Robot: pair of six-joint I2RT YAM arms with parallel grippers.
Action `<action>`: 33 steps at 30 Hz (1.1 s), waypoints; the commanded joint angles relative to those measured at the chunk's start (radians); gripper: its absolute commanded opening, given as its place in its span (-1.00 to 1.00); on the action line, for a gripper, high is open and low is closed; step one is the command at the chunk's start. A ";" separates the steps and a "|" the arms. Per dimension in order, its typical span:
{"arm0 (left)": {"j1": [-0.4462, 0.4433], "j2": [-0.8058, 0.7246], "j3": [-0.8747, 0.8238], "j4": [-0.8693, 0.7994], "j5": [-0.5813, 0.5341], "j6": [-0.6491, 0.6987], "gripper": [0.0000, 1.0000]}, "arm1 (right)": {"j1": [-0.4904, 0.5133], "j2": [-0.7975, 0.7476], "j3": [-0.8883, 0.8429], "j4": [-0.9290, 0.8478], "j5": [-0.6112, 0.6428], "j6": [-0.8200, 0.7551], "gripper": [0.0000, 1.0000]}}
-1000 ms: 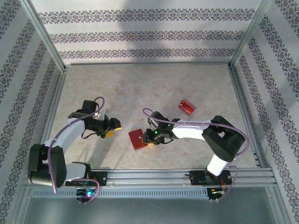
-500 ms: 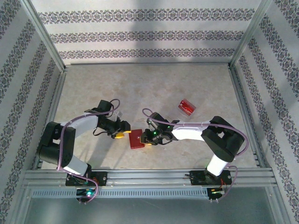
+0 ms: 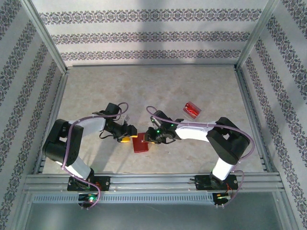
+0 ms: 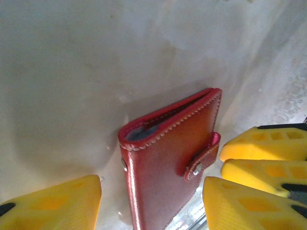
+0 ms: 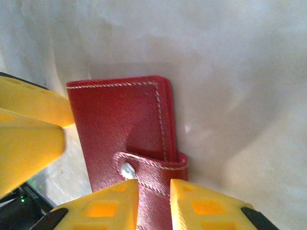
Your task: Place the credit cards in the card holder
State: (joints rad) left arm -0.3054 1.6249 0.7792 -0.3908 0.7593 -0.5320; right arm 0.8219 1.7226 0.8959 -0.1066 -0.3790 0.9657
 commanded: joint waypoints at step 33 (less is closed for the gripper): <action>-0.054 -0.113 0.068 0.007 0.035 0.074 -1.00 | 0.012 -0.139 0.054 -0.144 0.117 -0.039 -0.47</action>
State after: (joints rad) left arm -0.3470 1.5566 0.8272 -0.3485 0.8051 -0.5049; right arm 0.8162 1.6196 0.9096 -0.1925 -0.3065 0.9470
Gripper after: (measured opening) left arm 0.052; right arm 0.261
